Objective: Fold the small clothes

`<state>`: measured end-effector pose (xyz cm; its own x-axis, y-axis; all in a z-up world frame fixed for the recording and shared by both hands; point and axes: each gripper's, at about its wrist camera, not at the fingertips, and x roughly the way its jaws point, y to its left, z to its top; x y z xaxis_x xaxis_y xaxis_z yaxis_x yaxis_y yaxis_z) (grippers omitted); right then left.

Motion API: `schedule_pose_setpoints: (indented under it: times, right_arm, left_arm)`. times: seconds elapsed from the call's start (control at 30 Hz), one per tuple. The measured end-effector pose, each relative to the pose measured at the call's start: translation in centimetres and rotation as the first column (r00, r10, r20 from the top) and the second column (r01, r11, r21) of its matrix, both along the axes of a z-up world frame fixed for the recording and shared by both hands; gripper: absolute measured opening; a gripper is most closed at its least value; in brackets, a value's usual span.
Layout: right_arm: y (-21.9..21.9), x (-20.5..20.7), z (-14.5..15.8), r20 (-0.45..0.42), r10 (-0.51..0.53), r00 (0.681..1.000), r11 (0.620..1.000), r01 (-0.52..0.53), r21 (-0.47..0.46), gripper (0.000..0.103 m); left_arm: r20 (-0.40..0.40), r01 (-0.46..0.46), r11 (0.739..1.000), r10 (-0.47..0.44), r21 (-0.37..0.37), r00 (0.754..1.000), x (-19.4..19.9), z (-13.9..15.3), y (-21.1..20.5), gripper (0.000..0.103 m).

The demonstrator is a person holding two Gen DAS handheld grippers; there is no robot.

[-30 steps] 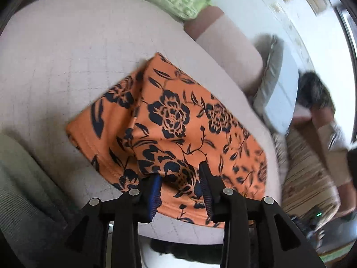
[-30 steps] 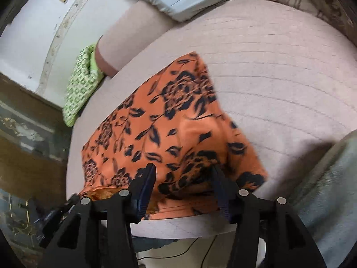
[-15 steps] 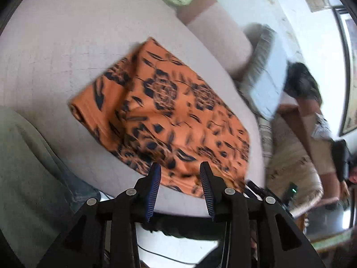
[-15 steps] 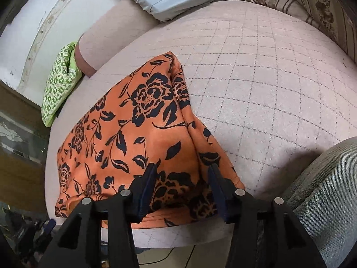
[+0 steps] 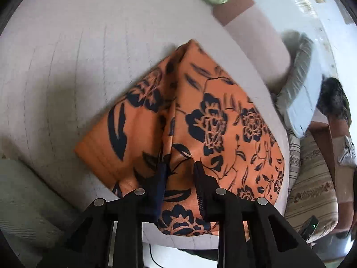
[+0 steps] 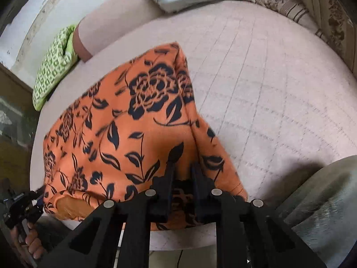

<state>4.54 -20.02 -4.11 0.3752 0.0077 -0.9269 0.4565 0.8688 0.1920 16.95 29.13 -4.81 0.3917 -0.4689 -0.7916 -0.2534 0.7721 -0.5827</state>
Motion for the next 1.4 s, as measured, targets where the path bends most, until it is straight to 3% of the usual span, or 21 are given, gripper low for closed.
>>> schedule_pose_setpoints:
  times: [0.1, 0.2, 0.27, 0.37, 0.4, 0.43, 0.5, 0.57, 0.63, 0.7, 0.77, 0.87, 1.0, 1.07, 1.13, 1.2, 1.27, 1.33, 1.4]
  right_arm:
    - [0.2, 0.1, 0.1, 0.006, 0.011, 1.000, 1.000, -0.011, -0.013, 0.012]
    - [0.1, -0.2, 0.2, 0.005, 0.016, 1.000, 1.000, -0.016, -0.013, 0.018]
    - [-0.4, -0.6, 0.1, 0.001, -0.013, 1.000, 1.000, 0.013, 0.006, 0.027]
    - [-0.6, -0.4, -0.6, -0.019, -0.019, 1.000, 0.999, 0.019, 0.027, 0.027]
    - [-0.5, -0.3, -0.6, -0.022, -0.011, 1.000, 1.000, 0.012, 0.018, 0.022]
    - [-0.1, -0.2, -0.5, -0.023, 0.002, 1.000, 1.000, -0.003, -0.013, 0.018]
    - [0.3, -0.2, 0.0, -0.012, 0.011, 1.000, 0.999, -0.011, -0.047, 0.007]
    - [0.2, -0.8, 1.0, 0.035, 0.003, 0.999, 0.998, -0.001, -0.056, 0.003]
    - [0.0, -1.4, 1.8, 0.073, 0.000, 0.997, 0.999, 0.004, -0.050, 0.003]
    - [0.1, -1.3, 1.6, 0.051, 0.001, 0.999, 0.998, 0.002, -0.068, 0.003]
    - [-0.1, -0.8, 0.4, -0.011, 0.012, 1.000, 0.997, -0.012, -0.077, 0.003]
    - [-0.3, -0.5, 0.0, -0.030, 0.006, 1.000, 0.998, -0.008, -0.063, 0.003]
    - [0.1, -0.6, 0.4, -0.042, 0.012, 0.999, 0.995, -0.016, -0.103, 0.012]
    - [0.2, -1.2, 1.9, -0.007, -0.018, 1.000, 0.991, 0.017, -0.133, 0.019]
    - [1.1, -1.9, 4.8, 0.095, -0.022, 0.995, 0.986, 0.038, -0.165, 0.053]
    - [2.3, -2.1, 7.1, 0.171, 0.009, 0.985, 0.983, 0.023, -0.182, 0.068]
    - [4.7, -1.1, 9.3, 0.236, 0.088, 0.968, 0.983, -0.047, -0.175, 0.070]
    - [6.9, 1.1, 10.3, 0.263, 0.161, 0.951, 0.982, -0.126, -0.143, 0.070]
    - [9.9, 3.4, 10.4, 0.274, 0.225, 0.935, 0.974, -0.204, -0.100, 0.070]
  left_arm:
    - [-0.065, 0.007, 1.000, -0.005, 0.022, 0.998, 0.6, -1.2, -0.2, 0.024]
    - [-0.050, -0.006, 1.000, 0.007, 0.014, 0.999, 0.8, -1.0, -0.2, 0.030]
    - [-0.056, 0.010, 0.999, -0.008, 0.051, 0.998, 0.8, -1.0, -0.8, 0.032]
    - [-0.054, 0.035, 0.991, -0.029, 0.126, 0.998, 0.6, -1.1, -2.4, 0.027]
    - [-0.036, 0.037, 0.988, -0.032, 0.147, 0.999, 0.5, -0.7, -2.6, 0.016]
    - [-0.009, 0.031, 0.986, -0.030, 0.162, 1.000, 0.3, -0.1, -2.7, 0.012]
    - [0.079, -0.035, 0.984, 0.022, 0.174, 0.997, -0.8, 1.6, -2.2, 0.009]
    - [0.184, -0.082, 0.975, 0.044, 0.205, 0.982, -2.2, 3.7, -1.8, 0.009]
    - [0.178, -0.080, 0.956, 0.030, 0.283, 0.984, -2.3, 3.7, -2.5, 0.009]
    - [0.077, -0.033, 0.941, 0.008, 0.337, 0.997, -1.3, 1.8, -3.4, 0.009]
    - [0.021, -0.034, 0.946, 0.028, 0.321, 0.999, -0.6, 0.6, -3.2, 0.010]
    - [0.067, -0.095, 0.966, 0.081, 0.240, 0.994, -1.2, 1.5, -2.0, 0.010]
    - [0.056, -0.079, 0.952, 0.065, 0.295, 0.996, -2.3, 1.8, -2.1, 0.016]
    - [0.054, -0.080, 0.958, 0.068, 0.274, 0.996, -2.7, 1.9, -1.7, 0.020]
    - [0.104, -0.107, 0.970, 0.086, 0.220, 0.991, -2.7, 3.1, -1.0, 0.025]
    - [0.199, -0.152, 0.973, 0.116, 0.176, 0.973, -4.2, 5.3, 0.7, 0.042]
    - [0.239, -0.192, 0.961, 0.142, 0.201, 0.961, -5.1, 6.2, 1.4, 0.060]
    - [0.233, -0.212, 0.954, 0.162, 0.210, 0.959, -5.3, 6.2, 2.2, 0.062]
    - [0.178, -0.213, 0.959, 0.181, 0.185, 0.967, -5.1, 5.3, 3.2, 0.062]
